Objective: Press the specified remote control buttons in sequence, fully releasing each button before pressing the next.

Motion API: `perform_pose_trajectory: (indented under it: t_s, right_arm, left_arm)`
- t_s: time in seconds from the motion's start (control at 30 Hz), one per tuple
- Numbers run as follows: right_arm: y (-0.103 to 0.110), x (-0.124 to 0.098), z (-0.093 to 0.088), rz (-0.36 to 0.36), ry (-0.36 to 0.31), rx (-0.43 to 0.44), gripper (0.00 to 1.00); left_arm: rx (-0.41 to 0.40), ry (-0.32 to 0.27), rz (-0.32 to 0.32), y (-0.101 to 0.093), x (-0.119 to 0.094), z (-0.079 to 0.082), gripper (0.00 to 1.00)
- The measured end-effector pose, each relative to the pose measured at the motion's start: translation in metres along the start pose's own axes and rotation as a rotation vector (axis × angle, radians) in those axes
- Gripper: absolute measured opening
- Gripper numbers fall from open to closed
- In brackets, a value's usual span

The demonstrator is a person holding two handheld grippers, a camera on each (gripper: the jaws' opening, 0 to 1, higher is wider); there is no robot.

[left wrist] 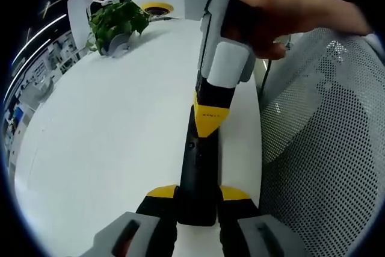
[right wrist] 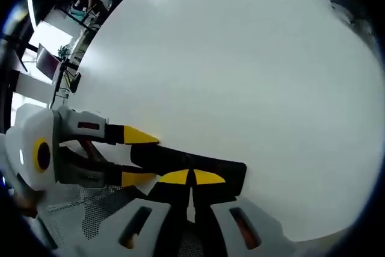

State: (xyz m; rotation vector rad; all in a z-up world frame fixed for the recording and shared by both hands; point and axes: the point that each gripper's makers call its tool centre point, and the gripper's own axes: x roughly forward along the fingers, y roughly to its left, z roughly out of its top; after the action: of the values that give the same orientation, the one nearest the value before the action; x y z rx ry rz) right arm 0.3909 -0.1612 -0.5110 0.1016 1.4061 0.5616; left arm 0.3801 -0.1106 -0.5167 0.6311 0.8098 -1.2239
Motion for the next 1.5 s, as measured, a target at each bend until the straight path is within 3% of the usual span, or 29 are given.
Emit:
perform_pose_trajectory:
  t_s: [0.4,1.0,1.5]
  right_arm:
    - [-0.003,-0.002,-0.008,0.031,0.038,0.067,0.00]
    - [-0.008,-0.006,-0.017,-0.007,0.091,0.043,0.00]
    - [-0.005,-0.005,-0.015,-0.004,0.089,0.032,0.00]
  left_arm:
    - [-0.004,-0.004,-0.002,0.000,0.000,0.000,0.25]
    - [-0.005,-0.018,-0.003,0.000,0.000,0.001,0.25]
    - [-0.006,-0.021,-0.003,0.001,0.000,0.001,0.25]
